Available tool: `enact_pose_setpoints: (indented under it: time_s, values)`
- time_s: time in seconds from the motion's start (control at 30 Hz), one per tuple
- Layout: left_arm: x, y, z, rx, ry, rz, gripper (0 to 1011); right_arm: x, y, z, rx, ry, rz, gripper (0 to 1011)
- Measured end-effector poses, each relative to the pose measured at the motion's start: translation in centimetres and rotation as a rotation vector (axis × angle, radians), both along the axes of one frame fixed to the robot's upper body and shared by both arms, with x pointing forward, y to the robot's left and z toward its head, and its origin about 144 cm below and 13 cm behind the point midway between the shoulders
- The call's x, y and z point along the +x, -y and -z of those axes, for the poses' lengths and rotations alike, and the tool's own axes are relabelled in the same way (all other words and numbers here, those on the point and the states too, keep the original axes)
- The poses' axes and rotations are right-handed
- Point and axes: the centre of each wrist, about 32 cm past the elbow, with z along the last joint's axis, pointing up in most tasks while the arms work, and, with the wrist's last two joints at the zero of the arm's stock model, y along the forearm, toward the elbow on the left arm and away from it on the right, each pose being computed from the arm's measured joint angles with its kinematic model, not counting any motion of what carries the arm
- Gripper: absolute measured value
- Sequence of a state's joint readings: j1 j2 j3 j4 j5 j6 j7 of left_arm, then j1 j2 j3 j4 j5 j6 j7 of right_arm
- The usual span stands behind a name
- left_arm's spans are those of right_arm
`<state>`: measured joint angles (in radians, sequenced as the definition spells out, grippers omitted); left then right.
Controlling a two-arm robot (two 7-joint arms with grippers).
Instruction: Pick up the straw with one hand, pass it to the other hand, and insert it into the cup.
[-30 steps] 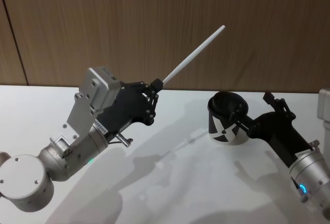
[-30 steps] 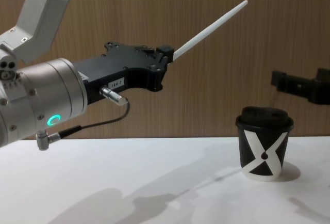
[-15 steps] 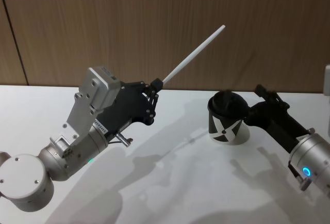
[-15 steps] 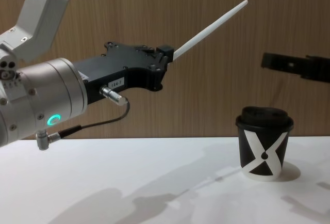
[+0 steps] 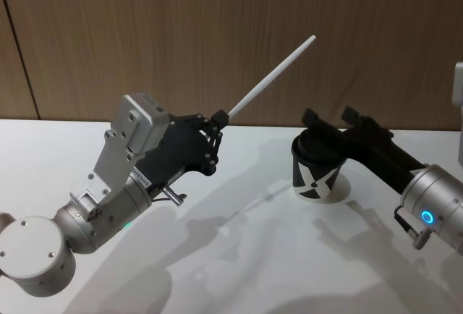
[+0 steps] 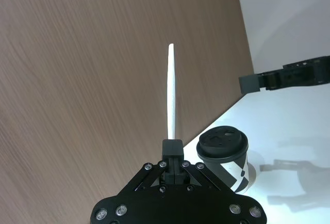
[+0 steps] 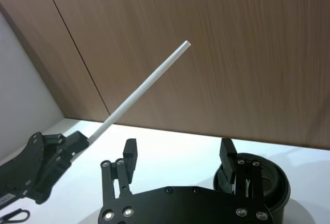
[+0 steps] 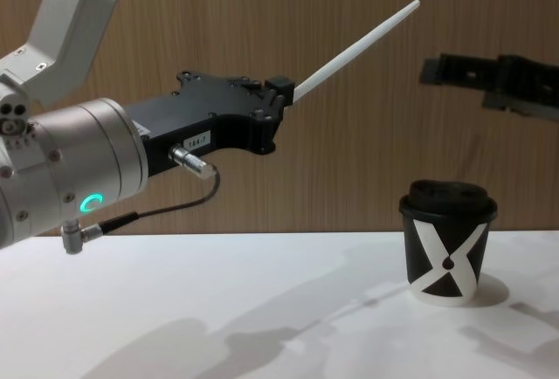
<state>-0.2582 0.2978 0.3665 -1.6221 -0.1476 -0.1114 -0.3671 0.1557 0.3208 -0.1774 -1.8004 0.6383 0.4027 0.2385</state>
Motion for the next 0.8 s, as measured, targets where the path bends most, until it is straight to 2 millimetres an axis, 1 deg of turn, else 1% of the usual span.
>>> enact_pose_setpoints:
  time_s: [0.4, 0.8]
  values:
    - [0.0, 0.0, 0.0, 0.000, 0.000, 0.000, 0, 0.7, -0.6, -1.2, 0.053, -0.032, -0.037, 1001]
    - [0.0, 0.0, 0.0, 0.000, 0.000, 0.000, 0, 1.5, -1.6, -2.1, 0.090, -0.070, -0.049, 1001]
